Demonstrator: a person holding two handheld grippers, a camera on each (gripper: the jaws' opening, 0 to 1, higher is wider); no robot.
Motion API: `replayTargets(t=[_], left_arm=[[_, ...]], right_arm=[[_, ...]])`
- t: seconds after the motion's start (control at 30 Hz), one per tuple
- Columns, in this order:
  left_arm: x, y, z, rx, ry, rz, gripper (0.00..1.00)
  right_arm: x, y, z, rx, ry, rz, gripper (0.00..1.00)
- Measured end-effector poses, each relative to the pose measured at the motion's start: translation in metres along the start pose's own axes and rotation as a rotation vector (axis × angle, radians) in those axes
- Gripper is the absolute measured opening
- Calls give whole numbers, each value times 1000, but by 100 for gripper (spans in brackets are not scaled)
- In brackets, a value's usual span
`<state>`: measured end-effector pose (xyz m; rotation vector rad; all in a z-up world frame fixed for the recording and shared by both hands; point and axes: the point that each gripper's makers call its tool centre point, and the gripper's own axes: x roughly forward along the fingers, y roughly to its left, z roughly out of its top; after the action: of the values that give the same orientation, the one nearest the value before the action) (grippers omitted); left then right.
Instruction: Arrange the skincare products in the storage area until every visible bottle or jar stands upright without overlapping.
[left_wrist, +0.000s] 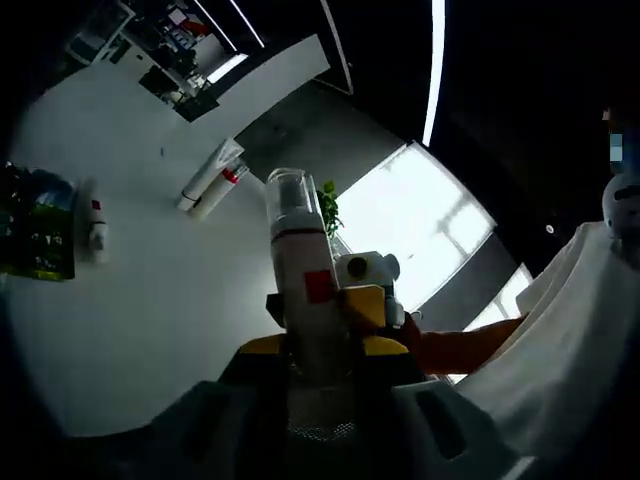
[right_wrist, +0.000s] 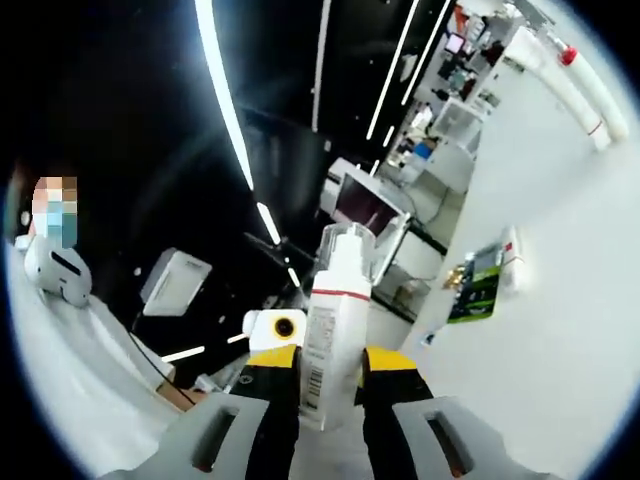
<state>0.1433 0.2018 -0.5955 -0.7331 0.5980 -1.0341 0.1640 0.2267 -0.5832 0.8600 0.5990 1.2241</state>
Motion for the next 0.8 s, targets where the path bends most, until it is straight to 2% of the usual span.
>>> replayTargets(t=[0.07,0.1,0.17,0.23,0.47,0.57,0.73,0.8], left_arm=[[0,5,1,17,-4,31,18],[0,11,2,66,-7,62,18],[1,10,1,59,-1,60,17],[1,17,-1,90,10,108,17],[3,33,-7,146,50,205,17],[6,34,-12,144,79,201,17],[9,35,-23,193,135,210,17],[10,35,-23,203,136,213,17]], right_arm=[[1,-3,0,-9,8,-15,18],[3,-5,-1,-7,20,-30,18],[4,-6,-2,-26,27,-44,18],[3,-13,-3,-43,48,-86,18],[3,-27,-7,-105,116,-181,16],[4,-31,-9,-96,142,-209,17],[4,-38,4,-78,92,-265,18],[4,-38,3,-79,111,-275,18]])
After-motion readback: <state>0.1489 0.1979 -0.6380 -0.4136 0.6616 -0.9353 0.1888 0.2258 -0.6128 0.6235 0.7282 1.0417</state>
